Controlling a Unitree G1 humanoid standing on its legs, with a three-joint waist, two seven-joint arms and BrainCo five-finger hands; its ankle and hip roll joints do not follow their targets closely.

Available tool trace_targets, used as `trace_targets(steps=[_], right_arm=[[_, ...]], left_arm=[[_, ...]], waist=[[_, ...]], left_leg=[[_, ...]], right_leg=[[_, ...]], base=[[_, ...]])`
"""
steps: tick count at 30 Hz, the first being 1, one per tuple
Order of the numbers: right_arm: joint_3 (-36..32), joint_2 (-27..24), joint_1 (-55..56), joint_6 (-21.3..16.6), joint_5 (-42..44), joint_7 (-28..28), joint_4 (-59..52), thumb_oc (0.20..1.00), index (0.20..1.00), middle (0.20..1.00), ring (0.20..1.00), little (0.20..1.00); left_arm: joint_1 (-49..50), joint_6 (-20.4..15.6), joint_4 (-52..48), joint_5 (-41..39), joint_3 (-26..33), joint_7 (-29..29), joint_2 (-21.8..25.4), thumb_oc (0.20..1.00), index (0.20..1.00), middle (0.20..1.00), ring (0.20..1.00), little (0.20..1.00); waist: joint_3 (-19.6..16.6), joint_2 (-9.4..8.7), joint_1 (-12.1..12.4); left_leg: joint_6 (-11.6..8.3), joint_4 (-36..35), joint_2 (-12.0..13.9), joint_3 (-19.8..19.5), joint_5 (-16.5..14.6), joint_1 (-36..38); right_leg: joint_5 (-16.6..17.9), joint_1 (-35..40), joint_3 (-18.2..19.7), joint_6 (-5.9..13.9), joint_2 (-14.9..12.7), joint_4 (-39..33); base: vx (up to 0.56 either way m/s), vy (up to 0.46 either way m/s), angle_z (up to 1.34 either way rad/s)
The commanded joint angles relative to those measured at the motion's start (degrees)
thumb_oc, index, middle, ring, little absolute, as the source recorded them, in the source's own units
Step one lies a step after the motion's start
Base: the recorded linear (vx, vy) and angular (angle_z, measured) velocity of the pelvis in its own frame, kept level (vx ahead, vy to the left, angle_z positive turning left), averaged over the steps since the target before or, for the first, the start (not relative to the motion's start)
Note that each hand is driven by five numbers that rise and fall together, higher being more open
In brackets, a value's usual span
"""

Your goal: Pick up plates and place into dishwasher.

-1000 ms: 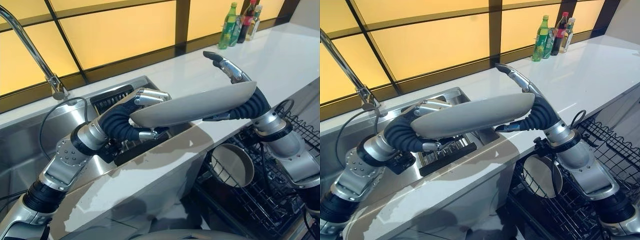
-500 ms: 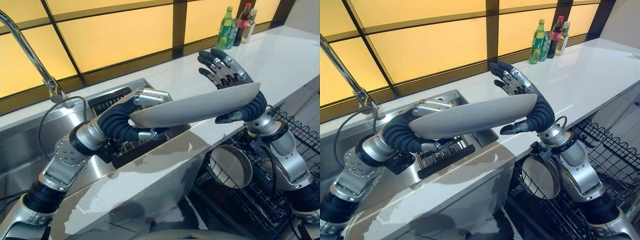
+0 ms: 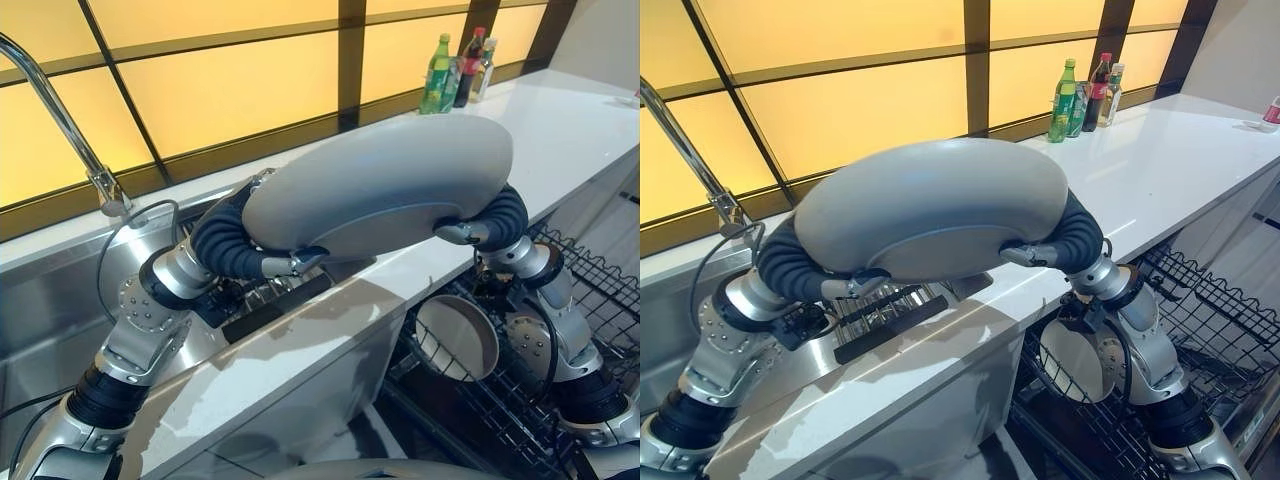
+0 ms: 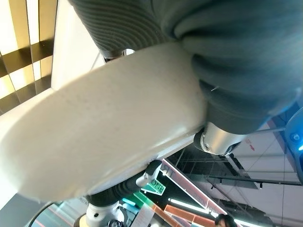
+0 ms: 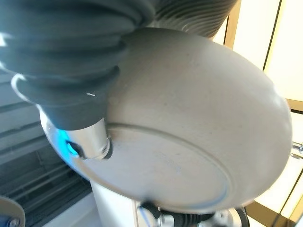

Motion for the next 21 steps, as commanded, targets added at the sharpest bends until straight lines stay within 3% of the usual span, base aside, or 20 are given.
trace_targets(steps=[1, 14, 16, 19, 20, 21], right_arm=[[4.8, -0.9, -0.6, 0.3, -5.1, 3.8, -5.9, 0.2, 0.2, 0.2, 0.2, 0.2], [3.6, -1.0, -0.3, -0.4, -5.4, 1.3, -5.9, 0.2, 0.2, 0.2, 0.2, 0.2], [3.2, -0.2, -0.4, -0.6, -4.4, 0.0, -5.5, 0.2, 0.2, 0.2, 0.2, 0.2], [2.5, 1.5, -0.3, -1.5, -6.9, -2.9, -3.9, 0.2, 0.2, 0.2, 0.2, 0.2], [2.2, 1.9, 0.0, -1.8, -7.6, -3.4, -3.6, 0.2, 0.2, 0.2, 0.2, 0.2], [1.5, 2.5, 0.8, -2.1, -8.5, -3.8, -3.5, 0.2, 0.2, 0.2, 0.2, 0.2]], left_arm=[[-3.4, 1.6, 2.5, 1.4, -0.8, 1.5, -0.1, 0.2, 0.2, 0.2, 0.2, 0.2], [-2.2, 2.2, 2.8, 1.7, 0.5, 1.9, -0.1, 0.2, 0.2, 0.2, 0.2, 0.2], [-2.1, 3.4, 3.6, 1.5, 0.6, 2.9, -0.4, 0.2, 0.2, 0.2, 0.2, 0.2], [-1.3, 8.4, 5.0, 0.9, 1.7, 6.6, -1.5, 0.2, 0.2, 0.2, 0.2, 0.2], [-0.9, 9.7, 5.5, 0.1, 2.1, 7.4, -2.0, 0.432, 0.432, 0.432, 0.432, 0.432], [0.4, 10.8, 6.0, -1.1, 3.4, 8.6, -2.8, 1.0, 1.0, 1.0, 1.0, 1.0]], waist=[[-2.1, -2.58, 1.6], [-1.9, -2.64, 1.6], [-1.8, -2.57, 1.6], [-1.7, -2.45, 1.7], [-1.8, -2.4, 1.7], [-1.7, -2.35, 1.8]], left_leg=[[3.51, 0.0, -4.7, -1.3, 2.3, -5.8], [3.57, 0.1, -4.6, -1.2, 2.2, -5.7], [3.56, 0.0, -4.5, -1.2, 2.2, -5.5], [3.54, 0.2, -4.5, -1.4, 2.6, -5.8], [3.56, 0.1, -4.4, -1.4, 2.6, -5.8], [3.59, 0.1, -4.4, -1.4, 2.6, -5.8]], right_leg=[[-9.0, 0.2, 0.2, 0.55, 2.0, 7.7], [-9.3, 0.2, 0.1, 0.2, 2.3, 8.1], [-9.3, 0.4, 0.1, 0.14, 2.4, 8.2], [-8.9, 0.1, 0.1, 0.1, 2.5, 8.3], [-9.0, 0.1, 0.2, 0.11, 2.5, 8.3], [-9.0, 0.2, 0.2, 0.06, 2.6, 8.3]], base=[[0.0, 0.0, 0.0], [0.0, 0.0, 0.0], [0.0, 0.0, 0.0], [0.0, 0.0, 0.0], [0.0, 0.0, 0.0], [0.0, 0.0, 0.0]])
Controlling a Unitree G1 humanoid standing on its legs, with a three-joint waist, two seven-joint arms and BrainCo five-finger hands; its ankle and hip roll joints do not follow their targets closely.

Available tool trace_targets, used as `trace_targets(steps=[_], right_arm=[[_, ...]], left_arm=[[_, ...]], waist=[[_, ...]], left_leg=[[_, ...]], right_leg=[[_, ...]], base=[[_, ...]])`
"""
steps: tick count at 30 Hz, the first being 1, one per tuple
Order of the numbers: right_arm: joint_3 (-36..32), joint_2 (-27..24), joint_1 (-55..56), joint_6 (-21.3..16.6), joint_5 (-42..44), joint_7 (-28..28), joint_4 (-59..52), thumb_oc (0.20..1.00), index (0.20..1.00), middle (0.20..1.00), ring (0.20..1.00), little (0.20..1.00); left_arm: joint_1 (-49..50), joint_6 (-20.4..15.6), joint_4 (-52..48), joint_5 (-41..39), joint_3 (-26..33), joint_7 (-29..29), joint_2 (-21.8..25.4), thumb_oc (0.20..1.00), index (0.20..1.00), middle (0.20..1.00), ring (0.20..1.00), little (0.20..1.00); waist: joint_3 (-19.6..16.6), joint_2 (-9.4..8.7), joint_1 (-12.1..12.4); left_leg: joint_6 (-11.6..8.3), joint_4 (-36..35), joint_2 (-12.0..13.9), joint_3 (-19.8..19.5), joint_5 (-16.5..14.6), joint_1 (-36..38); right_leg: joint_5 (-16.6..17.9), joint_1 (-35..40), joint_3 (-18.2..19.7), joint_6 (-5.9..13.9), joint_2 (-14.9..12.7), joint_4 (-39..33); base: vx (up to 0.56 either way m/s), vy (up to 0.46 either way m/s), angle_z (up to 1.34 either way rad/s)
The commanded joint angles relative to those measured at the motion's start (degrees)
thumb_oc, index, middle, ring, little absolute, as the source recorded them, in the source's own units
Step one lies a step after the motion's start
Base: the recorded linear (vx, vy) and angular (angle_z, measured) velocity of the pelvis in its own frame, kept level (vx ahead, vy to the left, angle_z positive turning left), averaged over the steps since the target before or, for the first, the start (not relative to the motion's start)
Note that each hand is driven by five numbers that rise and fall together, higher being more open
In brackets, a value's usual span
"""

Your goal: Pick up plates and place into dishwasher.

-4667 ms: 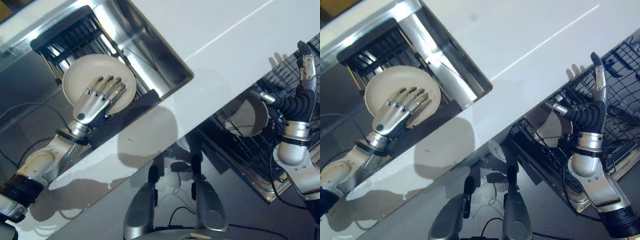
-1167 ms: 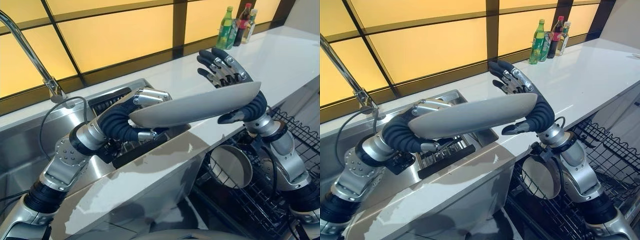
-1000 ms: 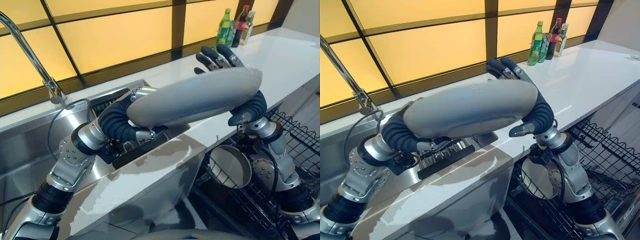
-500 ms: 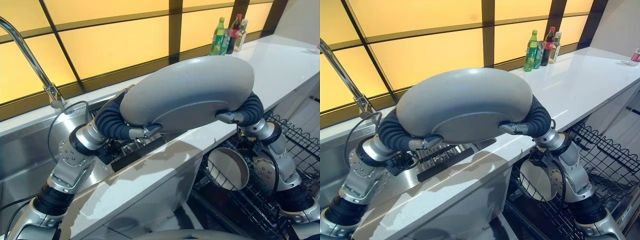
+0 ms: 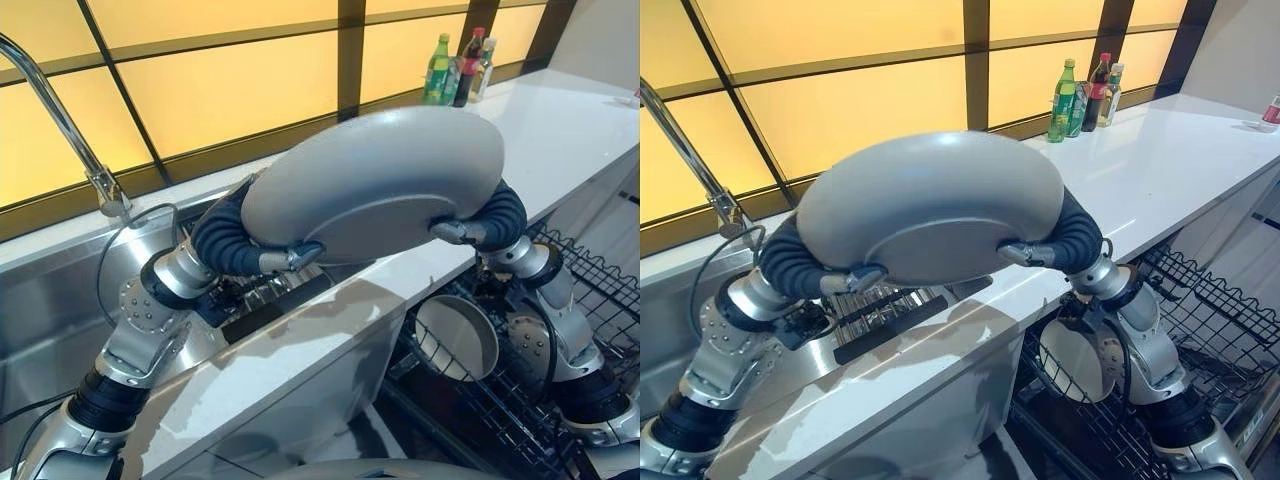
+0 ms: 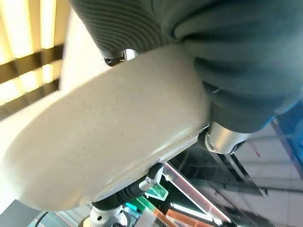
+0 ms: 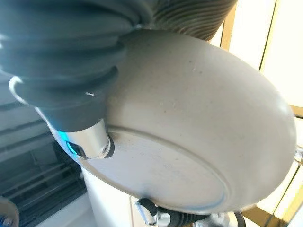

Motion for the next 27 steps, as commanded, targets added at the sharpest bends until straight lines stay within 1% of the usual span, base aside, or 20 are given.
trace_targets(steps=[1, 3, 4, 5, 6, 10, 13, 15, 18, 21, 26, 27], right_arm=[[0.4, 2.2, 1.9, -2.5, -7.4, -0.8, -5.1, 0.2, 0.2, 0.2, 0.2, 0.2], [-1.8, 2.8, 3.3, -2.9, -9.1, -1.9, -4.5, 0.2, 0.2, 0.2, 0.2, 0.2], [-2.4, 2.8, 3.6, -3.1, -9.4, -2.3, -4.4, 0.2, 0.2, 0.2, 0.2, 0.2], [-3.8, 3.0, 4.3, -3.2, -10.5, -3.4, -4.0, 0.2, 0.2, 0.2, 0.2, 0.2], [-5.4, 2.7, 5.0, -3.3, -11.3, -4.0, -3.4, 0.2, 0.2, 0.2, 0.2, 0.2], [-9.6, 2.6, 7.7, -3.1, -12.0, -4.7, -2.1, 0.2, 0.2, 0.2, 0.2, 0.2], [-12.2, 3.2, 9.8, -2.7, -9.8, -4.1, -1.9, 0.2, 0.2, 0.2, 0.2, 0.2], [-13.4, 3.8, 10.8, -2.8, -9.5, -3.7, -1.3, 0.2, 0.2, 0.2, 0.2, 0.2], [-14.7, 4.1, 12.1, -2.7, -11.4, -4.4, -0.8, 0.2, 0.2, 0.2, 0.2, 0.2], [-15.5, 3.9, 13.1, -2.6, -13.5, -6.5, 0.1, 0.2, 0.2, 0.2, 0.2, 0.2], [-17.9, 3.6, 14.5, -2.0, -15.8, -8.3, 1.6, 0.2, 0.2, 0.2, 0.2, 0.2], [-18.5, 3.3, 14.9, -1.8, -17.7, -9.9, 2.3, 0.2, 0.2, 0.2, 0.2, 0.2]], left_arm=[[1.0, 6.2, 6.2, -0.8, 4.7, 9.3, -1.8, 1.0, 1.0, 1.0, 1.0, 1.0], [3.0, 6.6, 7.6, -0.9, 8.4, 12.4, -3.4, 1.0, 1.0, 1.0, 1.0, 1.0], [3.5, 6.2, 7.8, -0.2, 9.3, 13.5, -3.7, 1.0, 1.0, 1.0, 1.0, 1.0], [4.1, 5.8, 8.3, 1.4, 11.2, 16.7, -3.9, 1.0, 1.0, 1.0, 1.0, 1.0], [4.6, 5.9, 8.9, 0.7, 13.0, 18.3, -3.8, 1.0, 1.0, 1.0, 1.0, 1.0], [6.3, 4.4, 9.8, 3.1, 18.9, 21.8, -4.7, 1.0, 1.0, 1.0, 1.0, 1.0], [7.6, 3.6, 10.1, 5.4, 21.8, 24.2, -5.1, 1.0, 1.0, 1.0, 1.0, 1.0], [8.2, 3.5, 10.9, 6.1, 23.2, 24.6, -5.4, 1.0, 1.0, 1.0, 1.0, 1.0], [8.9, 3.6, 11.3, 6.5, 24.4, 25.4, -5.7, 1.0, 1.0, 1.0, 1.0, 1.0], [9.7, 3.9, 11.8, 6.0, 25.1, 25.5, -6.1, 1.0, 1.0, 1.0, 1.0, 1.0], [10.8, 4.4, 12.0, 6.1, 26.2, 24.6, -6.4, 1.0, 1.0, 1.0, 1.0, 1.0], [11.0, 4.6, 12.1, 6.1, 26.4, 24.6, -6.5, 1.0, 1.0, 1.0, 1.0, 1.0]], waist=[[-1.8, -2.39, 1.6], [-1.8, -2.4, 1.7], [-1.8, -2.39, 1.7], [-1.8, -2.38, 1.6], [-1.8, -2.41, 1.5], [-1.9, -2.38, 1.2], [-1.8, -2.29, 0.8], [-1.7, -2.2, 0.5], [-1.8, -2.04, 0.2], [-1.7, -1.98, -0.2], [-1.3, -1.79, -0.8], [-1.3, -1.8, -1.0]], left_leg=[[3.56, 0.2, -4.4, -1.3, 2.6, -6.0], [3.57, 0.0, -4.4, -1.3, 2.8, -6.0], [3.54, 0.0, -4.3, -1.3, 2.9, -6.0], [3.45, 0.0, -4.2, -1.2, 3.0, -6.1], [3.41, 0.0, -4.2, -1.3, 3.1, -6.2], [3.2, 0.1, -4.1, -1.5, 3.4, -6.6], [3.05, 0.2, -3.9, -1.3, 3.4, -6.9], [2.91, 0.1, -3.8, -1.1, 3.5, -6.8], [2.78, 0.0, -3.7, -0.9, 3.5, -6.8], [2.59, 0.1, -3.5, -0.5, 3.4, -6.8], [2.48, -0.1, -3.4, -0.3, 3.3, -6.5], [2.5, -0.2, -3.5, -0.3, 3.2, -6.4]], right_leg=[[-9.1, 0.2, 0.1, 0.01, 2.6, 8.2], [-9.1, 0.3, 0.2, -0.09, 2.7, 8.1], [-9.1, 0.3, 0.2, -0.14, 2.7, 8.1], [-9.1, 0.2, 0.2, -0.21, 2.8, 8.1], [-9.0, 0.2, 0.1, -0.27, 2.8, 8.1], [-9.2, -0.2, 0.3, -0.61, 3.0, 8.4], [-9.4, -0.5, 0.4, -0.81, 3.1, 8.7], [-9.5, -0.6, 0.5, -0.87, 3.1, 8.7], [-9.4, -0.6, 0.8, -0.89, 3.1, 8.4], [-9.1, -0.6, 1.0, -0.79, 2.9, 8.2], [-9.1, -0.7, 1.5, -0.47, 2.7, 8.3], [-9.1, -0.6, 1.7, -0.39, 2.7, 8.3]], base=[[0.0, 0.0, 0.0], [0.01, -0.012, -0.02], [0.02, -0.025, -0.06], [0.02, -0.026, -0.05], [0.0, 0.0, 0.0], [0.0, 0.0, 0.0], [0.0, 0.0, 0.0], [0.03, -0.022, -0.02], [0.03, -0.014, -0.04], [0.04, -0.008, -0.11], [0.03, 0.012, -0.03], [0.05, 0.023, -0.01]])
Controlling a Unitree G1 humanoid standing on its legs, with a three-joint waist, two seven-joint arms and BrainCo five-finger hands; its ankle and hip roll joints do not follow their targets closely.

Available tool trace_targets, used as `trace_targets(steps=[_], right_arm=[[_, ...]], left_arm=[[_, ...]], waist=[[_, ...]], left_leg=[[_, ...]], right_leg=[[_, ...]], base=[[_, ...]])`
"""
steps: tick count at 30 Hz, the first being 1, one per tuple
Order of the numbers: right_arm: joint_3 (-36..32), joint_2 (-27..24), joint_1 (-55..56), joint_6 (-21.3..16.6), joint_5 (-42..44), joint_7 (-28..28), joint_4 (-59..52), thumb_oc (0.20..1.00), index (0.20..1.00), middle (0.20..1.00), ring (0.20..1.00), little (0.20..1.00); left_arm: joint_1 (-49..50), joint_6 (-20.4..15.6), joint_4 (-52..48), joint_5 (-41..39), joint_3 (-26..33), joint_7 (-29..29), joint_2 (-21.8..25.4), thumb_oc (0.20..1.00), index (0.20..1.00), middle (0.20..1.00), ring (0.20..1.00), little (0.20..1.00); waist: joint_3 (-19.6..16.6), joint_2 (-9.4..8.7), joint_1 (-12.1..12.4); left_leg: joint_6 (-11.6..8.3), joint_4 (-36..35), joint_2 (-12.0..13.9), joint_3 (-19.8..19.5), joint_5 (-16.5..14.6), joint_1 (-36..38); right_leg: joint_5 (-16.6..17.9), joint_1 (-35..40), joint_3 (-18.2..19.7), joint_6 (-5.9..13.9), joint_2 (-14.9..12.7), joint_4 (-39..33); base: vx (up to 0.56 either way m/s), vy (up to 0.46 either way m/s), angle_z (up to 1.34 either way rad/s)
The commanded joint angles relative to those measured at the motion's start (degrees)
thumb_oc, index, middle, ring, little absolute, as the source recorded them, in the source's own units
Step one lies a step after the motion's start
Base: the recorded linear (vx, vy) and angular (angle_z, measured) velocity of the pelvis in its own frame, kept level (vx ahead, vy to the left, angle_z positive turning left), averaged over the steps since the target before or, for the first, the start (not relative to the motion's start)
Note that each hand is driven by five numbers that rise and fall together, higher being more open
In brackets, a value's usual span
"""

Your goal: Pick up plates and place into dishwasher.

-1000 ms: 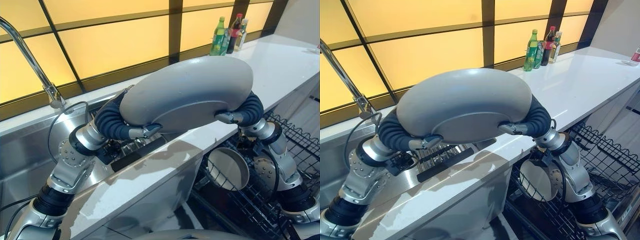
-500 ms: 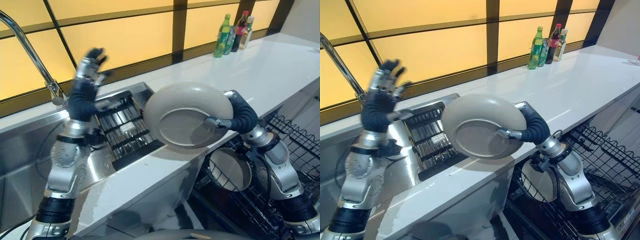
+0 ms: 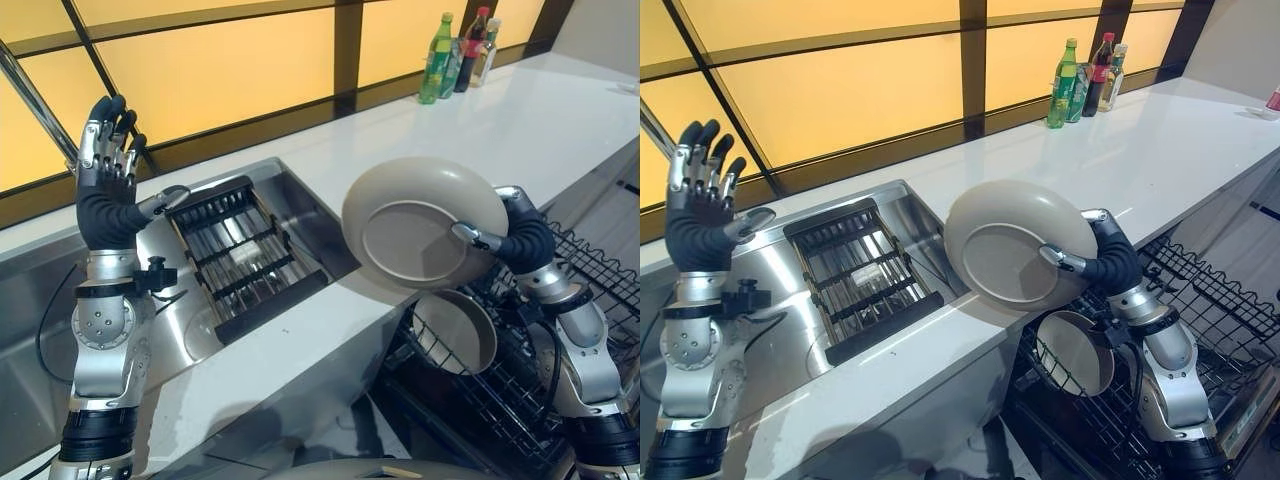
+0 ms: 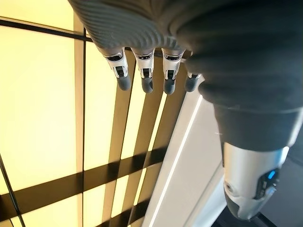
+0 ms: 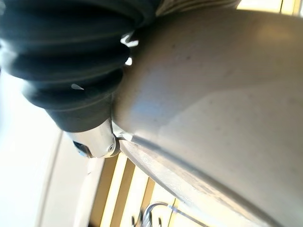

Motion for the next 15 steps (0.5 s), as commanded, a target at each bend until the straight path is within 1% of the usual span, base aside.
trace_targets(steps=[1, 2, 6, 8, 11, 15], right_arm=[[-3.6, -0.4, 0.0, -1.9, -4.7, -4.8, 0.2, 0.2, 0.2, 0.2, 0.2, 0.2], [-4.1, -0.8, 0.4, -1.8, -6.8, -6.8, 0.9, 0.2, 0.2, 0.2, 0.2, 0.2], [-7.2, -2.8, 2.4, 0.3, -19.1, -19.5, 4.7, 0.2, 0.2, 0.2, 0.2, 0.2], [-9.3, -4.1, 3.9, 1.8, -18.5, -22.2, 5.4, 0.2, 0.2, 0.2, 0.2, 0.2], [-11.2, -4.4, 4.8, 2.7, -23.0, -26.7, 8.3, 0.2, 0.2, 0.2, 0.2, 0.2], [-11.8, -6.0, 3.8, 5.3, -27.8, -31.0, 12.6, 0.2, 0.2, 0.2, 0.2, 0.2]], left_arm=[[0.5, -2.4, 3.4, 1.2, 3.1, -0.1, 2.7, 1.0, 1.0, 1.0, 1.0, 1.0], [0.7, -2.4, 3.5, 1.2, 3.3, 0.0, 2.8, 1.0, 1.0, 1.0, 1.0, 1.0], [2.0, -1.6, 3.7, 1.0, 5.3, 0.8, 3.3, 1.0, 1.0, 1.0, 1.0, 1.0], [3.5, -1.5, 3.5, 0.4, 6.6, 1.0, 3.7, 1.0, 1.0, 1.0, 1.0, 1.0], [4.4, -1.8, 4.6, 1.0, 7.4, 1.4, 3.7, 1.0, 1.0, 1.0, 1.0, 1.0], [4.2, -0.1, 4.7, 0.8, 7.8, 1.5, 4.6, 1.0, 1.0, 1.0, 1.0, 1.0]], waist=[[-3.4, -1.32, -1.7], [-3.3, -1.31, -1.8], [-2.7, -1.34, -2.6], [-2.2, -1.35, -3.0], [-1.1, -1.28, -3.4], [0.2, -1.39, -3.3]], left_leg=[[2.48, 1.1, -4.1, -1.7, 3.2, -6.7], [2.49, 1.0, -4.2, -1.6, 3.1, -6.6], [2.84, 1.5, -4.4, -0.9, 2.6, -6.4], [2.98, 1.9, -4.3, -0.2, 2.2, -6.4], [3.27, 2.7, -4.5, 0.5, 1.5, -6.3], [3.64, 4.8, -5.0, 0.6, 0.3, -6.7]], right_leg=[[-9.0, 0.3, 0.4, -0.18, 1.9, 8.4], [-8.9, 0.2, 0.6, -0.09, 1.9, 8.5], [-8.8, -0.2, 1.6, 0.36, 1.6, 9.1], [-8.8, -0.6, 2.0, 0.6, 1.3, 9.6], [-8.5, -1.3, 2.7, 1.07, 0.9, 10.3], [-8.2, -1.8, 3.5, 1.83, 0.0, 11.0]], base=[[0.06, 0.029, 0.0], [0.06, 0.029, 0.0], [0.06, 0.035, -0.11], [0.05, 0.04, -0.15], [0.06, 0.047, -0.07], [0.06, 0.06, -0.17]])
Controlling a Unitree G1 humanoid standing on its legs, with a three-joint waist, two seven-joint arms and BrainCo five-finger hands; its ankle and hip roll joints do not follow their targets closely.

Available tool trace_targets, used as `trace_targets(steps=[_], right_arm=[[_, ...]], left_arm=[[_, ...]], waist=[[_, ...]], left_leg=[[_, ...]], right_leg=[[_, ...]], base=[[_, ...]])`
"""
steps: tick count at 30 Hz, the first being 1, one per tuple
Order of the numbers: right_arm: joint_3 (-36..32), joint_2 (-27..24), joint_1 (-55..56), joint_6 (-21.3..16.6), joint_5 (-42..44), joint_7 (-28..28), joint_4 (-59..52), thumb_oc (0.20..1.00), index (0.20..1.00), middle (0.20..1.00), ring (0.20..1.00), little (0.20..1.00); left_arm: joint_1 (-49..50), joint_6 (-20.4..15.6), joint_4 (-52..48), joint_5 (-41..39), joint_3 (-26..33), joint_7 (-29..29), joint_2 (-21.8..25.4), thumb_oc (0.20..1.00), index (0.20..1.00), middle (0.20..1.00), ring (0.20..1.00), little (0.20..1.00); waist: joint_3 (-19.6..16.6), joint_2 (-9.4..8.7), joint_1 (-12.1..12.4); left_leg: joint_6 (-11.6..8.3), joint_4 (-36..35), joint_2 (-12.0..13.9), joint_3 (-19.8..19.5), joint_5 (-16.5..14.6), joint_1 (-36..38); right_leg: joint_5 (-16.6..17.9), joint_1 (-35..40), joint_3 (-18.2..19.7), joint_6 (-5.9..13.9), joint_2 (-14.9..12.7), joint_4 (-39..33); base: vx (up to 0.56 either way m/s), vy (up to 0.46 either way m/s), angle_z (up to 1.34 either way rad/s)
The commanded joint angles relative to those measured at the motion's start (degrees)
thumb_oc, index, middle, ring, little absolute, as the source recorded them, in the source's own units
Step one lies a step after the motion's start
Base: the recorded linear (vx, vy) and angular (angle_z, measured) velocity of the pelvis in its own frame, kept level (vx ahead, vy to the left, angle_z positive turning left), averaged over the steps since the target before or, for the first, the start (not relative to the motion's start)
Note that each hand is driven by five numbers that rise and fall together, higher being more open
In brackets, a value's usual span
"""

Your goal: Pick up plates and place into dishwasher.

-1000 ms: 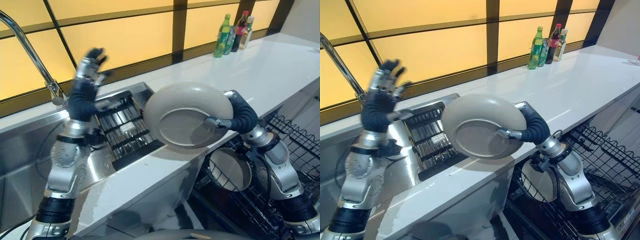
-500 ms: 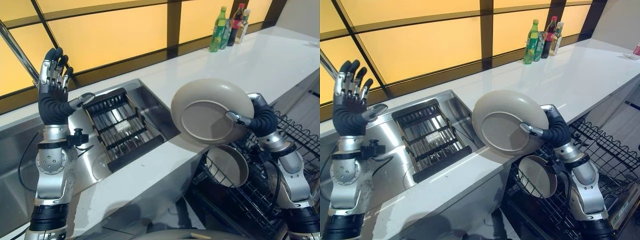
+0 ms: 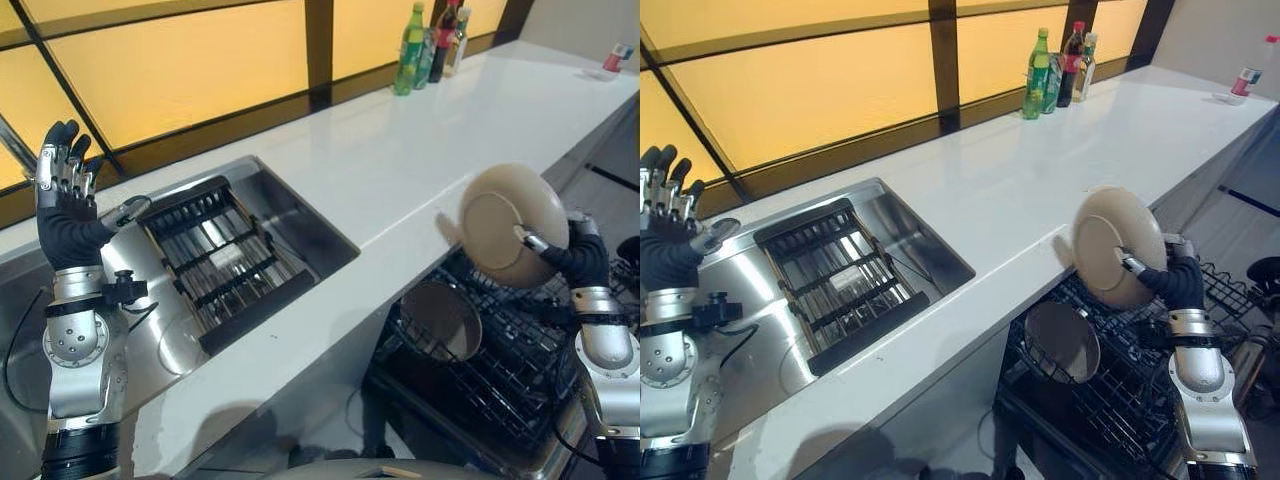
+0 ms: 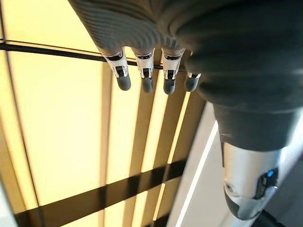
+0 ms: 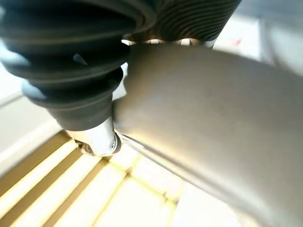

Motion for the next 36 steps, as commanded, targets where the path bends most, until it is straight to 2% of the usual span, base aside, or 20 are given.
trace_targets(steps=[1, 8, 12, 15, 16, 18, 23, 27, 31, 36], right_arm=[[-2.1, -4.5, -2.4, -0.4, -4.0, -4.8, 1.8, 0.2, 0.2, 0.2, 0.2, 0.2], [-1.6, -4.7, -2.9, 0.7, -5.3, -7.9, 7.1, 0.2, 0.2, 0.2, 0.2, 0.2], [1.0, -4.5, -3.8, -0.3, -6.2, -9.0, 10.0, 0.2, 0.2, 0.2, 0.2, 0.2], [4.6, -4.6, -6.2, -1.1, -8.0, -11.0, 13.4, 0.2, 0.2, 0.2, 0.2, 0.2], [5.6, -4.6, -7.2, -1.1, -7.7, -11.3, 14.4, 0.2, 0.2, 0.2, 0.2, 0.2], [7.1, -5.7, -8.3, -1.1, -6.8, -11.8, 16.2, 0.2, 0.2, 0.2, 0.2, 0.2], [9.0, -6.8, -9.9, 0.1, -6.0, -13.7, 15.8, 0.2, 0.2, 0.2, 0.2, 0.2], [11.5, -9.6, -14.1, -0.7, -6.0, -16.0, 17.0, 0.2, 0.2, 0.2, 0.2, 0.2], [13.9, -13.2, -19.0, -0.5, -5.8, -17.3, 18.8, 0.2, 0.2, 0.2, 0.2, 0.2], [14.9, -15.5, -21.1, -0.4, -7.3, -15.3, 20.0, 0.2, 0.2, 0.2, 0.2, 0.2]], left_arm=[[-0.3, -0.5, 1.6, 0.7, 1.5, 0.4, 4.7, 1.0, 1.0, 1.0, 1.0, 1.0], [0.8, 0.4, 3.1, -0.8, 3.0, 0.8, 6.3, 1.0, 1.0, 1.0, 1.0, 1.0], [-0.2, 0.5, 4.1, -1.1, 2.6, 1.0, 7.4, 1.0, 1.0, 1.0, 1.0, 1.0], [-3.8, 1.0, 5.5, -0.4, 0.3, 2.5, 10.0, 1.0, 1.0, 1.0, 1.0, 1.0], [-5.0, 1.7, 5.3, -0.1, -0.8, 3.8, 11.0, 1.0, 1.0, 1.0, 1.0, 1.0], [-6.6, 2.7, 5.9, 1.3, -2.0, 5.2, 11.0, 1.0, 1.0, 1.0, 1.0, 1.0], [-7.2, 2.5, 5.6, 2.0, -2.6, 7.5, 11.4, 1.0, 1.0, 1.0, 1.0, 1.0], [-10.3, -0.2, 6.7, 2.9, -5.2, 11.5, 11.9, 1.0, 1.0, 1.0, 1.0, 1.0], [-12.3, -0.4, 6.5, 3.3, -7.8, 15.3, 12.8, 1.0, 1.0, 1.0, 1.0, 1.0], [-11.9, -1.0, 6.2, 3.8, -8.7, 17.6, 12.4, 1.0, 1.0, 1.0, 1.0, 1.0]], waist=[[-2.7, -1.13, -0.7], [-0.9, -1.69, 0.3], [1.3, -2.32, 1.1], [3.5, -2.55, 1.0], [4.4, -2.38, 0.9], [4.9, -2.62, 1.5], [6.2, -1.78, 2.4], [10.3, 0.08, 2.0], [13.3, 1.78, 1.7], [14.8, 2.59, 1.5]], left_leg=[[3.21, 5.8, -4.8, -2.4, 0.5, -8.7], [4.73, 8.3, -6.2, -2.8, -0.4, -9.7], [4.63, 10.2, -6.7, -3.7, -0.9, -11.2], [3.83, 11.7, -5.8, -4.2, -2.2, -12.1], [3.84, 12.6, -5.1, -4.5, -2.5, -12.7], [3.2, 14.6, -4.6, -4.6, -2.7, -15.0], [1.12, 15.0, -2.5, -6.2, -1.6, -18.8], [-0.5, 15.6, -1.3, -7.3, 0.7, -23.9], [-1.65, 15.5, -0.5, -8.1, 2.8, -27.4], [-2.44, 15.3, 0.1, -7.9, 4.1, -28.7]], right_leg=[[-8.5, -1.4, 0.4, 1.65, -0.2, 10.5], [-9.3, -4.4, -0.8, 2.54, -0.1, 17.3], [-6.5, -5.6, 0.6, 4.16, -2.4, 15.3], [-1.9, -7.6, 3.0, 5.77, -4.7, 12.3], [-2.2, -9.2, 3.5, 6.1, -4.4, 13.7], [-2.9, -8.6, 2.4, 6.56, -4.9, 12.7], [-4.7, -9.7, -0.4, 5.12, -4.2, 11.7], [-5.8, -13.5, -1.5, 3.23, -2.8, 13.5], [-6.7, -16.5, -3.5, 1.6, -1.8, 14.9], [-7.6, -17.6, -4.7, 0.42, -1.3, 15.9]], base=[[0.04, 0.056, -0.16], [0.04, 0.016, -0.11], [0.02, -0.186, -0.15], [-0.02, -0.349, 0.0], [-0.04, -0.336, 0.03], [-0.03, -0.311, 0.07], [-0.1, -0.264, 0.09], [-0.21, -0.162, 0.15], [-0.12, -0.13, 0.13], [0.03, -0.068, 0.04]])
